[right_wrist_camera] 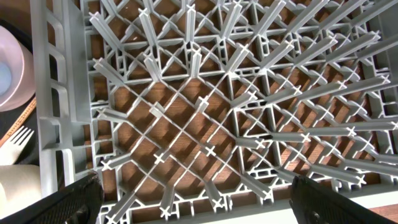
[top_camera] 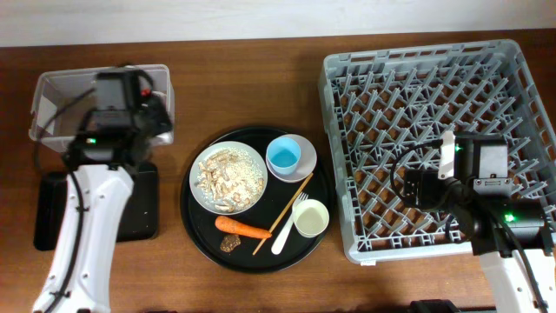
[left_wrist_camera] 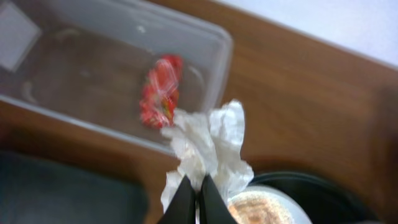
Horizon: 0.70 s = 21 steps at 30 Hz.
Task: Sort waste into correct bins and load items into the dishwasher rack
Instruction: 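Carry the tissue left and release it into the clear bin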
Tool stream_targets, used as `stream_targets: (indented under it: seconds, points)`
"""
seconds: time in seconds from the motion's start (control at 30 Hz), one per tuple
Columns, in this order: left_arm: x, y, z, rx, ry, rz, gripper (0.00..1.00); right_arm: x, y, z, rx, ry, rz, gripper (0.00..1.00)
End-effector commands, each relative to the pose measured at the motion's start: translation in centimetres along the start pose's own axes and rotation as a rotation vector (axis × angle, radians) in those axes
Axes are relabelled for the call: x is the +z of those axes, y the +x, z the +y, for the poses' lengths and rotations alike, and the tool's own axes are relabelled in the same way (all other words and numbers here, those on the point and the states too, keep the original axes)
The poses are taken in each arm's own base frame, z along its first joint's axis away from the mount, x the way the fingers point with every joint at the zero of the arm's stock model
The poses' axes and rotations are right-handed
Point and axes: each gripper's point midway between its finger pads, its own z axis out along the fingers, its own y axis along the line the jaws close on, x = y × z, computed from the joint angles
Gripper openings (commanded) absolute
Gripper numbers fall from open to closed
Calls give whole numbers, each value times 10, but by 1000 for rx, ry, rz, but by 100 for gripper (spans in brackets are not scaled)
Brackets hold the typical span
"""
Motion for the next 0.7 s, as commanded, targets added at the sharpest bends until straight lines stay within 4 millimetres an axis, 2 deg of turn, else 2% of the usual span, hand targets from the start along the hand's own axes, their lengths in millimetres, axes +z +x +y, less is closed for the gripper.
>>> stream_targets:
  seconds: [0.0, 0.07, 0.13, 0.2, 0.27, 0.47, 0.57, 0.67]
  points:
    - [35, -18, 27, -38, -70, -40, 5, -6, -6, -2, 6, 10, -20, 99]
    - [53, -24, 34, -54, -80, -57, 6, -6, -6, -2, 6, 10, -20, 99]
    - [70, -26, 38, -65, -88, -68, 18, -6, -6, -2, 6, 10, -20, 99]
    - [83, -29, 41, -72, -90, -79, 48, -6, -6, -2, 6, 10, -20, 99]
    - [88, -34, 41, -78, -87, -100, 68, -6, -6, -2, 6, 10, -20, 99]
    - [77, -48, 38, -84, -72, -153, 70, -6, -6, -2, 6, 10, -20, 99]
    - [79, -39, 40, -80, -81, -118, 70, -6, -5, -2, 6, 10, -19, 99]
    - [88, -19, 44, -70, -103, -41, 70, -6, -6, -2, 6, 10, -19, 99]
